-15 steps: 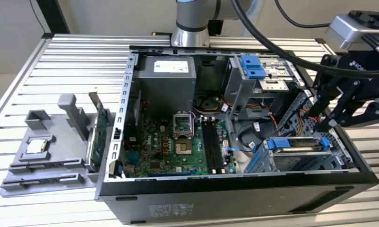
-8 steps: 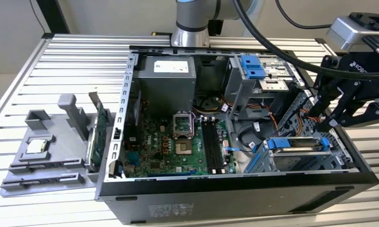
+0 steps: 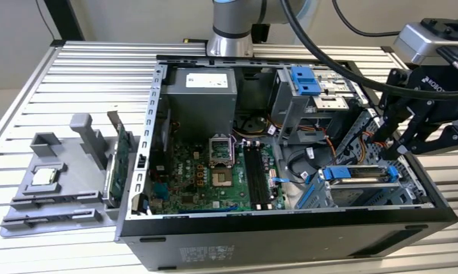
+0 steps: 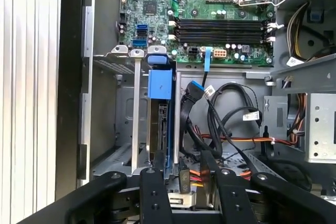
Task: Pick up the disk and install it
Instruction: 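Insert the first disk wire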
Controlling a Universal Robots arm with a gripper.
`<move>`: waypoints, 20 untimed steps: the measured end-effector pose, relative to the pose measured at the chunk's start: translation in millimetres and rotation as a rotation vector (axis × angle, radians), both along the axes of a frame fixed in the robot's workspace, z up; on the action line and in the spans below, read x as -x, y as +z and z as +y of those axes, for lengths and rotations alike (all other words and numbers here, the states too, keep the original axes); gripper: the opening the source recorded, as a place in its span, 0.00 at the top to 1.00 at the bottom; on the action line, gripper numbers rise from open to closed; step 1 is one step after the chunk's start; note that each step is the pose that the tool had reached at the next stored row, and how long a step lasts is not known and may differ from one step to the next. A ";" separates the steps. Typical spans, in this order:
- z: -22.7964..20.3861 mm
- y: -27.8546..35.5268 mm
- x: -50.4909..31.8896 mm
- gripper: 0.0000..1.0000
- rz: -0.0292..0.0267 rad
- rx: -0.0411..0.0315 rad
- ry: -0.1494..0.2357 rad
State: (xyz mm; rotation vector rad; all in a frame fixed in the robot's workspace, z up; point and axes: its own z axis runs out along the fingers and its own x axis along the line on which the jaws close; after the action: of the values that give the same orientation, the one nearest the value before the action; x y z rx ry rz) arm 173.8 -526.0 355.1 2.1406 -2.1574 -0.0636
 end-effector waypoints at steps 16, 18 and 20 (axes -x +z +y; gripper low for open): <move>0.0 -3.9 -0.7 0.00 0.0003 0.0076 0.000; 0.0 -3.9 -0.7 0.00 0.0003 0.0092 0.000; 0.0 -3.9 -0.7 0.00 0.0003 0.0106 0.000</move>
State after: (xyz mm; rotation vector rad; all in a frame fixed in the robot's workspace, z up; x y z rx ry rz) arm 174.4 -526.0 351.2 2.1348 -2.1527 -0.0524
